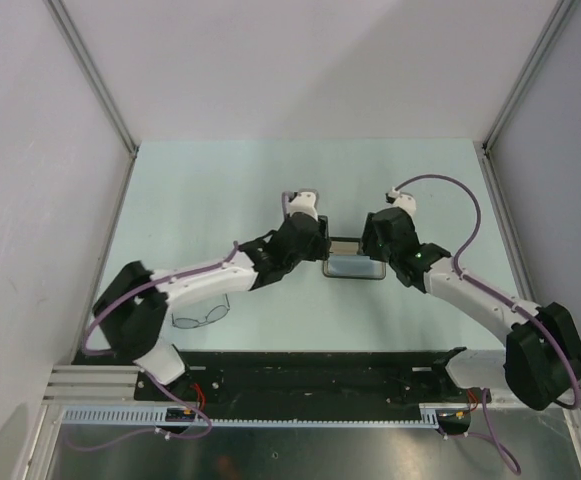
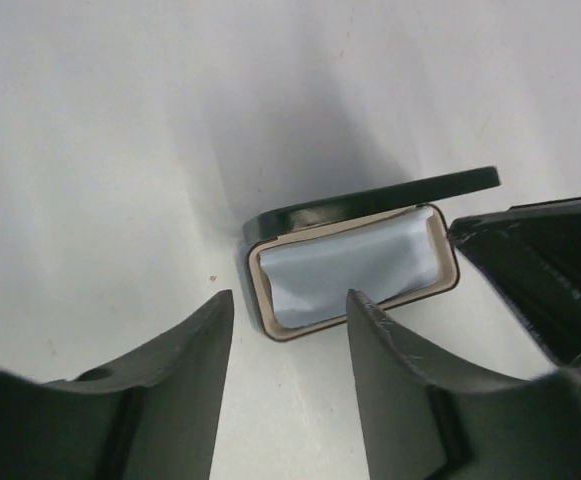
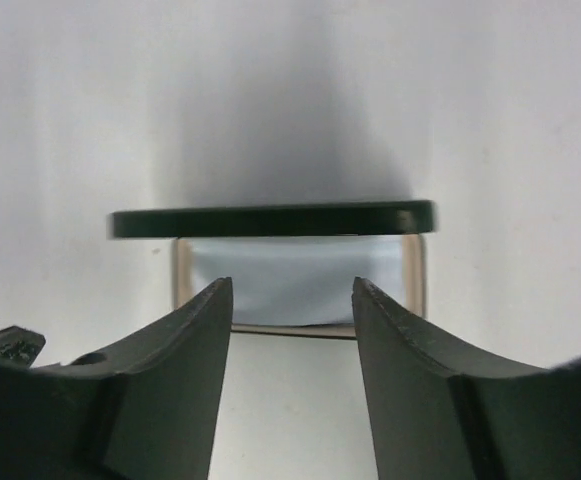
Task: Organize the sunglasses
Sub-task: Smooth out the folded cleaning cloth near the sunglasses case, then pick up the right temple of the sunglasses from the center of the board, then close the left temple of the sunglasses at the center of the board.
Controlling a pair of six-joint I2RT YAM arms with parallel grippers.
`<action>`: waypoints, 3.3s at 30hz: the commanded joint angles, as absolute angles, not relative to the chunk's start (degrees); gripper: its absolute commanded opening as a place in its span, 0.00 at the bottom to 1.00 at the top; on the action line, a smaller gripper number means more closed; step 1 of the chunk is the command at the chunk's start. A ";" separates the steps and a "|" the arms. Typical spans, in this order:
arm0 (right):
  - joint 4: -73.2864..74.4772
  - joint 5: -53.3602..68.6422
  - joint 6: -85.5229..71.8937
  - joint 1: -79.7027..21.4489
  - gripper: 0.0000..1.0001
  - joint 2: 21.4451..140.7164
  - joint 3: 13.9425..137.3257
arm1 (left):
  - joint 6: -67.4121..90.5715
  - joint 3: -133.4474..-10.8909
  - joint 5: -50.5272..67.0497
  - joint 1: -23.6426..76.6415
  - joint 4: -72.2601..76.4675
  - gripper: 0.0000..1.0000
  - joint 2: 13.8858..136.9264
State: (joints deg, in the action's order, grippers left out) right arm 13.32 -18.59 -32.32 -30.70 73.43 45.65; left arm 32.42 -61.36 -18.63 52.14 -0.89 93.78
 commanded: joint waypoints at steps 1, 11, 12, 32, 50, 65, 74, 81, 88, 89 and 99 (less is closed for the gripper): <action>10.64 -15.65 -27.61 -35.67 0.64 71.98 49.22 | 31.11 -56.96 -24.70 51.07 -2.90 0.59 83.09; 0.53 -11.61 -22.32 -48.95 0.95 81.29 53.87 | 28.39 -42.55 -26.80 40.27 -7.64 1.00 60.75; -2.34 -10.64 -22.41 -49.48 0.95 82.43 55.01 | 28.04 -41.93 -27.50 39.56 -9.21 1.00 57.86; 11.84 -10.63 -23.20 -64.15 0.67 119.08 90.43 | 29.19 -49.30 -30.67 18.63 -35.16 1.00 35.78; 32.43 -13.80 -23.03 -68.12 0.47 134.30 111.88 | 25.84 -52.21 -34.89 18.28 -37.09 1.00 33.22; 38.76 -12.57 -23.20 -66.36 0.08 136.06 115.49 | 25.84 -51.50 -34.02 18.19 -37.00 1.00 33.84; 29.45 -12.13 -22.85 -61.36 0.00 125.09 102.23 | 25.40 -52.47 -31.21 18.19 -36.91 1.00 34.54; 20.85 -16.59 -16.90 -54.59 0.00 110.69 88.35 | 22.68 -55.80 -18.41 18.19 -35.86 1.00 37.70; 11.70 -20.13 -8.28 -48.26 0.00 94.52 77.61 | 21.27 -58.10 -7.66 18.19 -33.49 1.00 39.73; 10.91 -19.17 -7.74 -47.64 0.00 92.74 77.00 | 21.10 -58.36 -6.69 18.19 -33.14 1.00 39.73; 9.41 -16.79 -1.41 -42.98 0.00 76.13 76.11 | 19.42 -57.83 12.47 18.19 -25.59 1.00 40.25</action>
